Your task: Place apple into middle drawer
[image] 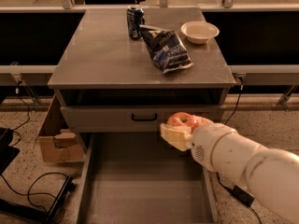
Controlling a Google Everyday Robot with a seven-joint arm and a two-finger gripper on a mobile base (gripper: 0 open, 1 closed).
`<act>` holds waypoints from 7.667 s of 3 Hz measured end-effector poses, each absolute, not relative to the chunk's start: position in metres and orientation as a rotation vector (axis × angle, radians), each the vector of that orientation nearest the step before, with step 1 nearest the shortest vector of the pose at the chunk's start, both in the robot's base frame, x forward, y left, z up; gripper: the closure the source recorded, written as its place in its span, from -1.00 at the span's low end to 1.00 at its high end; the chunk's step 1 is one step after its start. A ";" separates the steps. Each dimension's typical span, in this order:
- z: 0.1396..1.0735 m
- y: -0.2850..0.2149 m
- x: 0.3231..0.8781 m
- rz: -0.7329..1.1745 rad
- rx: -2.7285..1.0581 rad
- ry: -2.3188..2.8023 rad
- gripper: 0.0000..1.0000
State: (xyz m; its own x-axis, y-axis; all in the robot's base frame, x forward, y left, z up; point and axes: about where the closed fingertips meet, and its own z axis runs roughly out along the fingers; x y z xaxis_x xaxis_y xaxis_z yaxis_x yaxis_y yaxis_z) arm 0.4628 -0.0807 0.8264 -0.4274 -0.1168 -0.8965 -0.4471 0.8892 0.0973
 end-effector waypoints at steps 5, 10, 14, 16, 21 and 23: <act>0.578 0.021 0.411 0.895 -0.575 2.061 1.00; 0.530 0.022 0.414 0.823 -0.603 2.128 1.00; 0.505 -0.145 0.523 0.599 -0.595 1.958 1.00; 0.420 -0.197 0.482 0.611 -0.376 2.110 1.00; 0.447 -0.226 0.467 0.531 -0.366 2.056 -0.26; 0.451 -0.242 0.462 0.506 -0.339 2.047 -1.00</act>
Offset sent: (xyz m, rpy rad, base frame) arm 0.0021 0.1447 -0.2416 0.2468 0.2143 0.4116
